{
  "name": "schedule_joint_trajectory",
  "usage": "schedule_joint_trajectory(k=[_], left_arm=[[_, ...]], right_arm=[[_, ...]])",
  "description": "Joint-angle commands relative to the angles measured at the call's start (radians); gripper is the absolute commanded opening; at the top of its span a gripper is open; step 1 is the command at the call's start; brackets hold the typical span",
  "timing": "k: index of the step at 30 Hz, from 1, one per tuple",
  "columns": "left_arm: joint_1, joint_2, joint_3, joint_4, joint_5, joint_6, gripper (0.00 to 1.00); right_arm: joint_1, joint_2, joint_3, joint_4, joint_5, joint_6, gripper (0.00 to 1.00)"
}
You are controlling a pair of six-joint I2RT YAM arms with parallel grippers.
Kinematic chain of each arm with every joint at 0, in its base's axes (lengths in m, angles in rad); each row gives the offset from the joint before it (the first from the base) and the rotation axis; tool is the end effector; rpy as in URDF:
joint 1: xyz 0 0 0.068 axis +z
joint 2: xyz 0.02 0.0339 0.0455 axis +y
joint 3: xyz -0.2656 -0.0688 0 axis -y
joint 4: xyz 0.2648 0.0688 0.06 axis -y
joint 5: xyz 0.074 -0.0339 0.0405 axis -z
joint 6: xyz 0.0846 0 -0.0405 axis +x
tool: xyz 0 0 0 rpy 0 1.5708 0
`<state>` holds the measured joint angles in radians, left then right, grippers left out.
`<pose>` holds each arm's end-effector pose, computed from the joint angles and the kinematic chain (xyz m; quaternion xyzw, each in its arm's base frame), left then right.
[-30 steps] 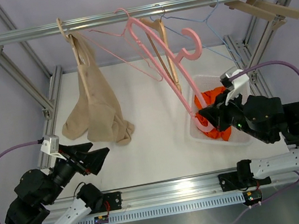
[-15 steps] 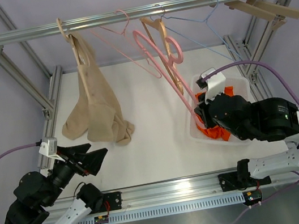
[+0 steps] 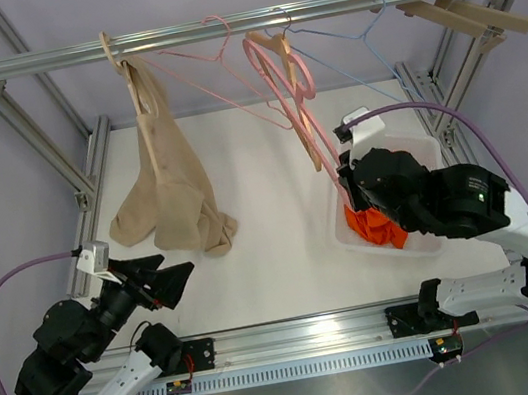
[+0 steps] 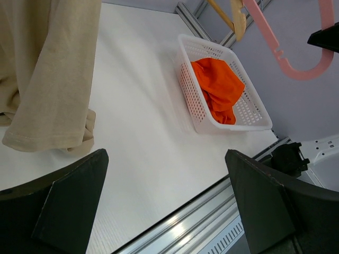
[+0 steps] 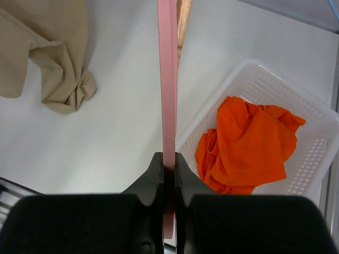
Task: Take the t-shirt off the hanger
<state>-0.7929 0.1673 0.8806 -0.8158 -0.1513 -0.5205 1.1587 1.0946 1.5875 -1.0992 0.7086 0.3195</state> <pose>0.0623 -0.0451 0.3602 0.0504 0.7403 -0.3634 0.5633 0.1373 0.1765 0.4489 -0.1916 0.8244 0.0658 0.5285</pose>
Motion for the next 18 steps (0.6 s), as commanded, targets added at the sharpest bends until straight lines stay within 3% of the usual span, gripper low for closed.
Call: schedule_joint_trajectory(k=[1, 7, 18], left_arm=[[0.001, -0.005, -0.009, 0.033, -0.024, 0.016, 0.99], [0.001, -0.046, -0.028, 0.03, -0.053, 0.033, 0.99], [0.001, -0.117, -0.112, 0.033, -0.122, 0.005, 0.99]], right_arm=[[-0.081, 0.059, 0.008, 0.102, -0.07, -0.097, 0.0], [-0.218, 0.171, 0.092, 0.212, -0.17, -0.177, 0.0], [-0.292, 0.378, 0.255, 0.315, -0.158, -0.218, 0.0]])
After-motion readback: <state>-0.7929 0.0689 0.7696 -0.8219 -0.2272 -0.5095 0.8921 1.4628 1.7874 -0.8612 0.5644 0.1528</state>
